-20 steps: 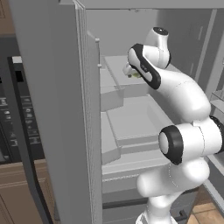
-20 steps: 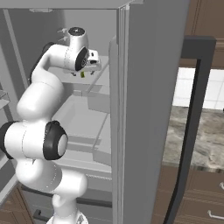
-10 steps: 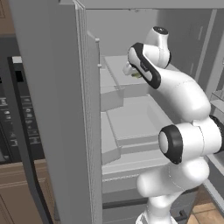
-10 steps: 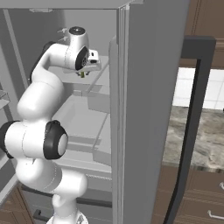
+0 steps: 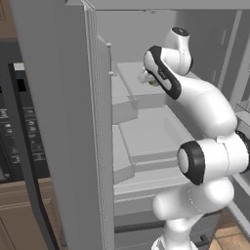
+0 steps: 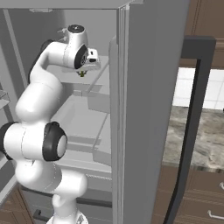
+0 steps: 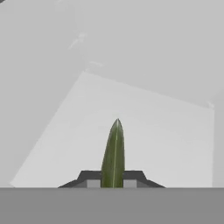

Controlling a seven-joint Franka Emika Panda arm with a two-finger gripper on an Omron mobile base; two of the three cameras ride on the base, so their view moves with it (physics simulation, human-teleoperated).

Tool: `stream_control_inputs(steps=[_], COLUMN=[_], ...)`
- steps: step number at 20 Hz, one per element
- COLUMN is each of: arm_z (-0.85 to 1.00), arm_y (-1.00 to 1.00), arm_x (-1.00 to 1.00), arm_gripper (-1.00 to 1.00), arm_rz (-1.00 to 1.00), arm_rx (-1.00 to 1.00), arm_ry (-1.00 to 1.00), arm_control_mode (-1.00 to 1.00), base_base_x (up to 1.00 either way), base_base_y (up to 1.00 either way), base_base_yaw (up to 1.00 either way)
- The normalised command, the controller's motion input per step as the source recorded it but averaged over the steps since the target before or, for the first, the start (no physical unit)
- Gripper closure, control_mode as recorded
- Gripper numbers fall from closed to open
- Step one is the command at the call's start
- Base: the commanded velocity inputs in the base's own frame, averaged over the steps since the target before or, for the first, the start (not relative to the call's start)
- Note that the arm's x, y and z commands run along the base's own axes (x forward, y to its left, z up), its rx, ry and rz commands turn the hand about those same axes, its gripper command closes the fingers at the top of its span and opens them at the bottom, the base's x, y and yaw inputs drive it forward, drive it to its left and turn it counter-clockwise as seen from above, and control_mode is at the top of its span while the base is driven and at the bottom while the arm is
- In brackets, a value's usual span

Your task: There is a bowl on the dining counter. Grab a lemon wedge from the fridge and place it in the bowl. Then get the liquor bottle and glass cup from the cabinet and place them next to the bowl.

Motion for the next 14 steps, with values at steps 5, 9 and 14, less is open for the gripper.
stream_control_inputs(steps=[5,9,14], arm_z=[0.28,0.22,0.21], arm_y=[0.00,0.00,0.00], arm_x=[-0.54,-0.66,-0.84], arm_gripper=[1.00,1.00,1.00], arm_rz=[0.00,0.00,0.00], arm_rx=[0.00,0.00,0.00], arm_ry=[-0.15,-0.21,-0.15], arm_control_mode=[-1.00,-1.00,-1.00], base_base_x=[0.00,0.00,0.00], base_base_y=[0.00,0.00,0.00], base_base_yaw=[0.00,0.00,0.00])
